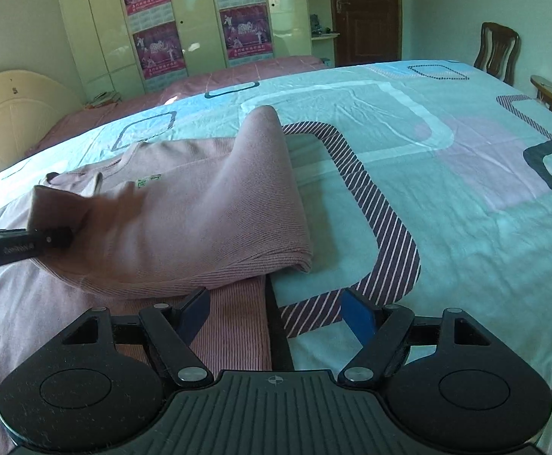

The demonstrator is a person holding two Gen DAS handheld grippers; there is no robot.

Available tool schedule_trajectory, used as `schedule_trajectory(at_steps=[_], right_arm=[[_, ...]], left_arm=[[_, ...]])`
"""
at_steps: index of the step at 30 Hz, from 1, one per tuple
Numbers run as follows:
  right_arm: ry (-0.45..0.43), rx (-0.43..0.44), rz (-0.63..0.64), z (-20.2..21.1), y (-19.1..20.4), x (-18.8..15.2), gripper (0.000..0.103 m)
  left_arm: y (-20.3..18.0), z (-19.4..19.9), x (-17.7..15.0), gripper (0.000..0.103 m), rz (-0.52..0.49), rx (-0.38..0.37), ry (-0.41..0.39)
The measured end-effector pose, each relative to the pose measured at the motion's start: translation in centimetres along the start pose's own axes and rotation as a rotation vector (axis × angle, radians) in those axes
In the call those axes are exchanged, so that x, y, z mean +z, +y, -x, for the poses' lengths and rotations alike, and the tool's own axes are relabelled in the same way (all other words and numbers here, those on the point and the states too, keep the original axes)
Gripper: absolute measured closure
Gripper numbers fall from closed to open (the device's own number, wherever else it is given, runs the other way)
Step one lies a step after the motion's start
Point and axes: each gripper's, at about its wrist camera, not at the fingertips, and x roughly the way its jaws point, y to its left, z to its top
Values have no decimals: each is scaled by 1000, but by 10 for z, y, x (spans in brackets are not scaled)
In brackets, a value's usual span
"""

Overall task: Fold small clothes
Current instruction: 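Fold the held sleeve across the sweatshirt body with the right gripper, then release, then grasp the other sleeve cuff with the left gripper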

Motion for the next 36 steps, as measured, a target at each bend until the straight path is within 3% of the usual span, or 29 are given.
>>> schedule_trajectory(at_steps=[3,5,10,11,12,13,16,21,25,26,29,32,36], right_arm=[[-4,10,-7,-11,3,6,30],[1,17,-8,-18,7,10,49],[-10,23,3,-33,19,20,52],[-15,26,9,-36,21,22,66],[-9,28,4,-38,21,24,93],[-5,33,-11,-39,20,24,94],[-15,30,-33,-35,14,23,94],[14,27,17,-26,11,11,94],[25,56,27,-4,2,11,92],[13,68,11,3,-1,12,86],[-41,80,-7,11,-2,21,46],[-45,95,-6,-9,2,42,45],[-10,118,-35,-55,6,71,46]], left_arm=[[16,14,14,93,108,-38,-53],[29,26,24,93,180,-45,-100],[61,59,38,93,265,-7,-208],[68,62,35,93,272,13,-212],[75,63,30,93,280,37,-203],[81,61,24,93,289,52,-182],[98,46,-7,93,330,91,-77],[107,33,-36,89,373,116,26],[122,44,-31,68,415,126,30],[129,45,-31,59,445,127,32],[142,47,-37,54,493,171,19],[147,56,-39,54,493,270,-28],[144,75,-27,55,418,285,-111]])
